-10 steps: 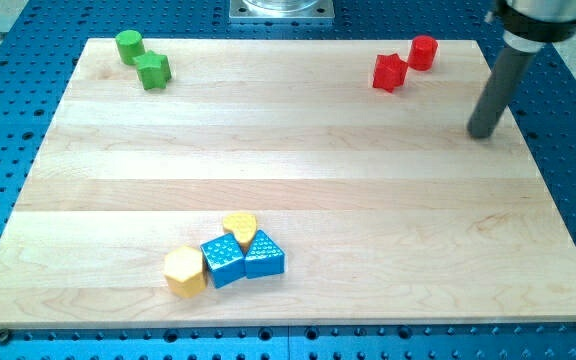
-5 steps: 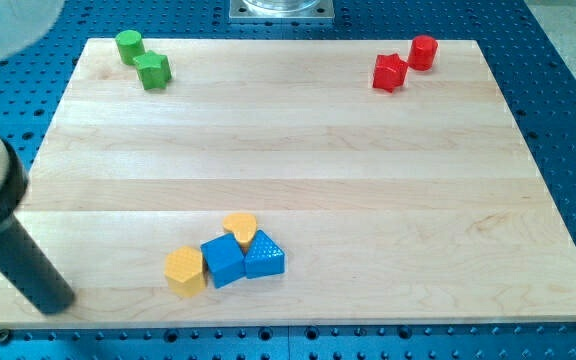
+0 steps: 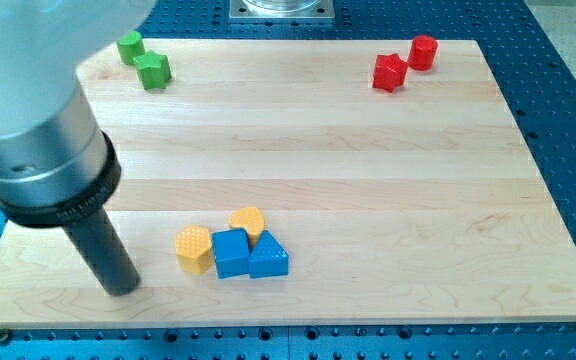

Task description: Push the yellow hexagon to the bottom left of the yellow heart

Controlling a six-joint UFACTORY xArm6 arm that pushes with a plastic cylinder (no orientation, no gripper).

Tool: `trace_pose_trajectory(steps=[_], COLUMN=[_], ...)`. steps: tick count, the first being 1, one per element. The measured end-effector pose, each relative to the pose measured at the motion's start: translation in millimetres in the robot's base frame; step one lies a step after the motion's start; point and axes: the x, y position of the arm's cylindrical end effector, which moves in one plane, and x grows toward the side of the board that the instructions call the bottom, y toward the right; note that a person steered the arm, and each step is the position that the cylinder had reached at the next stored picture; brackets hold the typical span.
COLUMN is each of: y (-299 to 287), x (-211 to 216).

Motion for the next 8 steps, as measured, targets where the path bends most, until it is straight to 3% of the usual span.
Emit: trace_pose_trajectory(steps=[3, 5, 6, 8], y=[87.0, 40.3, 46.6, 85.6], x=[-7.3, -28.3, -42.7, -10.3])
